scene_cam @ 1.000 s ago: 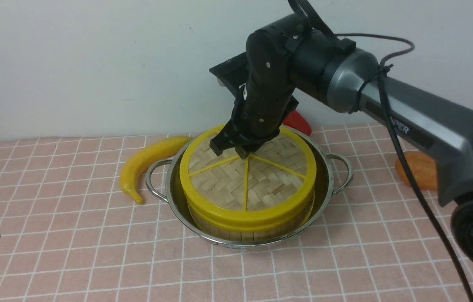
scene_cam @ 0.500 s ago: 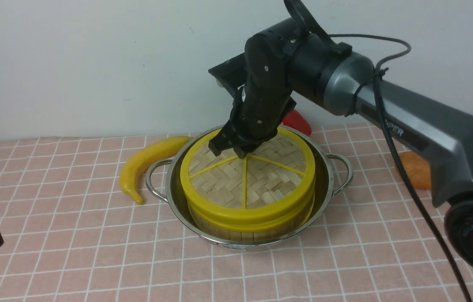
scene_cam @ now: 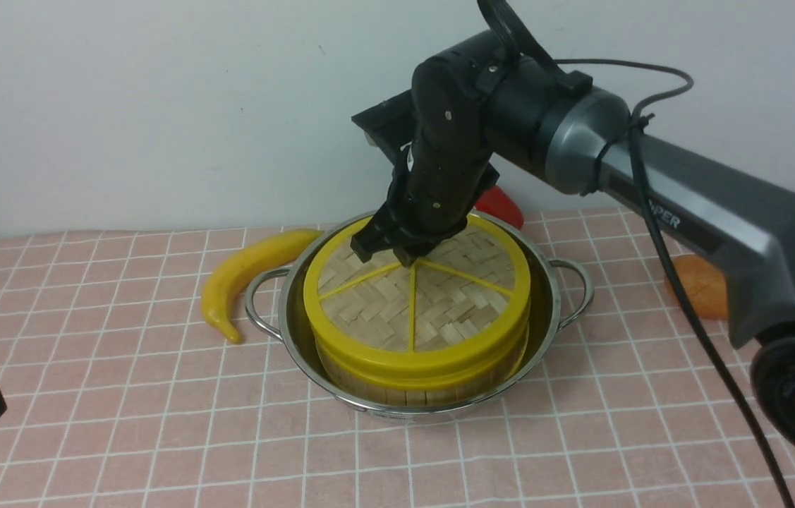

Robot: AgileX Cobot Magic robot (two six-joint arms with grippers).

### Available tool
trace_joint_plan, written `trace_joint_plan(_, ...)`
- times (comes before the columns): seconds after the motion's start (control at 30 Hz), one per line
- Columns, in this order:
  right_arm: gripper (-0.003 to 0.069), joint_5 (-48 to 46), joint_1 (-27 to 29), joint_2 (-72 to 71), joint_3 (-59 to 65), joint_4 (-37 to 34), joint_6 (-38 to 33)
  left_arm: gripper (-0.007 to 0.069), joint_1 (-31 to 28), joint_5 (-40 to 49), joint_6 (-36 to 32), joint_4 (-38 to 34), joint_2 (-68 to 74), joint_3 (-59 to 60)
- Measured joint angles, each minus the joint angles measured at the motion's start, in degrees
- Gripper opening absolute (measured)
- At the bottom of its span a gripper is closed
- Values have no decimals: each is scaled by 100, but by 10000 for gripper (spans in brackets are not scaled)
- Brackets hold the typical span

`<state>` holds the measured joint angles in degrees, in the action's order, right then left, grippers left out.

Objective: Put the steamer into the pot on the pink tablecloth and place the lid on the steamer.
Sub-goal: 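Place the bamboo steamer lid onto the steamer basket in the pot with the right gripper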

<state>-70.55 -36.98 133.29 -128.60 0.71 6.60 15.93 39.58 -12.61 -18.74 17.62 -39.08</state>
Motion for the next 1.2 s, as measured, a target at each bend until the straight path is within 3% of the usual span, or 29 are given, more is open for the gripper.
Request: trace_joint_plan(1.2,148,-9,38,-280,352,-26,20,1,0,1,0,134,0,0)
